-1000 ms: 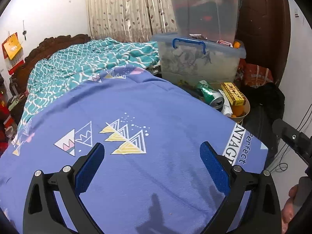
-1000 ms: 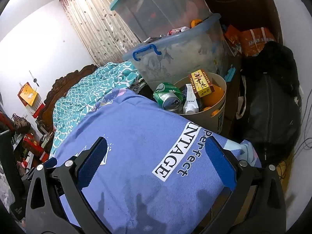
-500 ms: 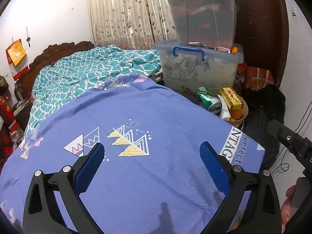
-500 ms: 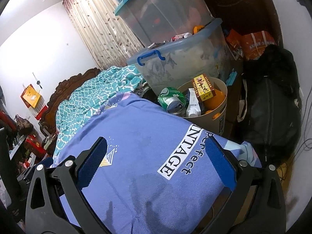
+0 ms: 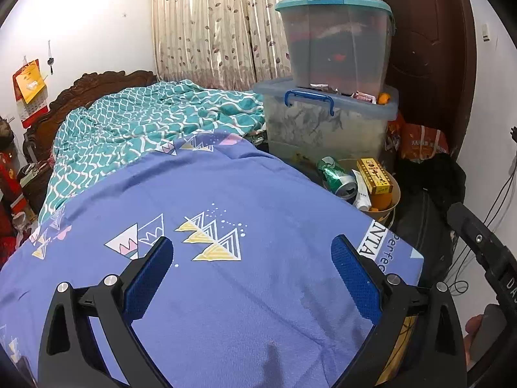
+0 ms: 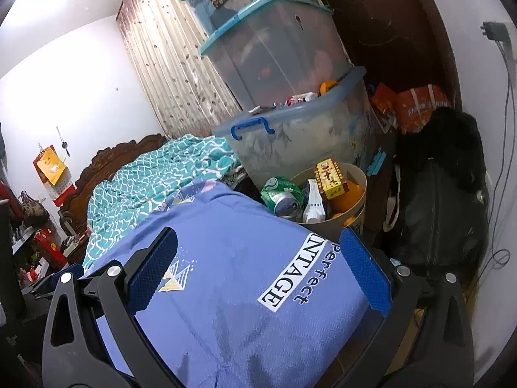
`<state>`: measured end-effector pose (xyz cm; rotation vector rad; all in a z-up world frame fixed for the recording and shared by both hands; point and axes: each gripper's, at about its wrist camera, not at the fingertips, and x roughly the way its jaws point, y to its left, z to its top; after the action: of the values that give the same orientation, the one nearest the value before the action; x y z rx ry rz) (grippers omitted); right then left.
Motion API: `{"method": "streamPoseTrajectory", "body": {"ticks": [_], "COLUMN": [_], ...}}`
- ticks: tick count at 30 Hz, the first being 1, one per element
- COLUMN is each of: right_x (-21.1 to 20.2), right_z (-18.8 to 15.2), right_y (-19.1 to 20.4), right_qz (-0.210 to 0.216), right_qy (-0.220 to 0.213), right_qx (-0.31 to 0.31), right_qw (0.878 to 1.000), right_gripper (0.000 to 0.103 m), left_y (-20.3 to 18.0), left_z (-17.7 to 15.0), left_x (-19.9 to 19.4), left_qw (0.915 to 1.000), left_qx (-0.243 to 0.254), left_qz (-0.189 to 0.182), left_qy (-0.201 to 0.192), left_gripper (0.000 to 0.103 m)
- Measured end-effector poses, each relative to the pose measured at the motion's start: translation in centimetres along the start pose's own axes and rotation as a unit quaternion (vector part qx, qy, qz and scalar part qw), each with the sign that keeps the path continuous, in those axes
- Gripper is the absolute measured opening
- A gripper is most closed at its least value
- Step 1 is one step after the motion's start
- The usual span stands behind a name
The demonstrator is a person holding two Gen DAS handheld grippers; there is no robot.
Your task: Collect trash
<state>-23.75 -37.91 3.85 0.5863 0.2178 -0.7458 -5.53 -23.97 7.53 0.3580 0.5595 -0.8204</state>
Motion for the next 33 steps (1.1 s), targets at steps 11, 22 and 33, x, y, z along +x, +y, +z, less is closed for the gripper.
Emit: {"method": "streamPoseTrajectory", "body": {"ticks": [11, 22, 33], "right_x": [0.1, -0.1, -0.3], "right_z": [-0.2, -0.3, -0.3], "right_y": [0.0, 0.3, 0.6], "right_qz": [-0.006, -0.006, -0.003], "right_qy": [0.006, 0.005, 0.001], "right_qx": [0.004, 0.001, -0.003], "right_qw": [1.000, 1.000, 1.000], "right_gripper": [0.100, 0.100, 0.100], "left_y": [0.6, 1.2, 1.4], "left_z": [0.2, 0.3, 0.2], "left_x": [-1.5, -2.2, -2.4], "left_qw": [0.9992, 0.9978, 0.9979], "left_qx": [-0.001, -0.008, -0.010], "left_qz": [0.022, 0.041, 0.039], "left_qy": [-0.033, -0.051, -0.050], "left_gripper": [0.094, 0.094, 0.094]}}
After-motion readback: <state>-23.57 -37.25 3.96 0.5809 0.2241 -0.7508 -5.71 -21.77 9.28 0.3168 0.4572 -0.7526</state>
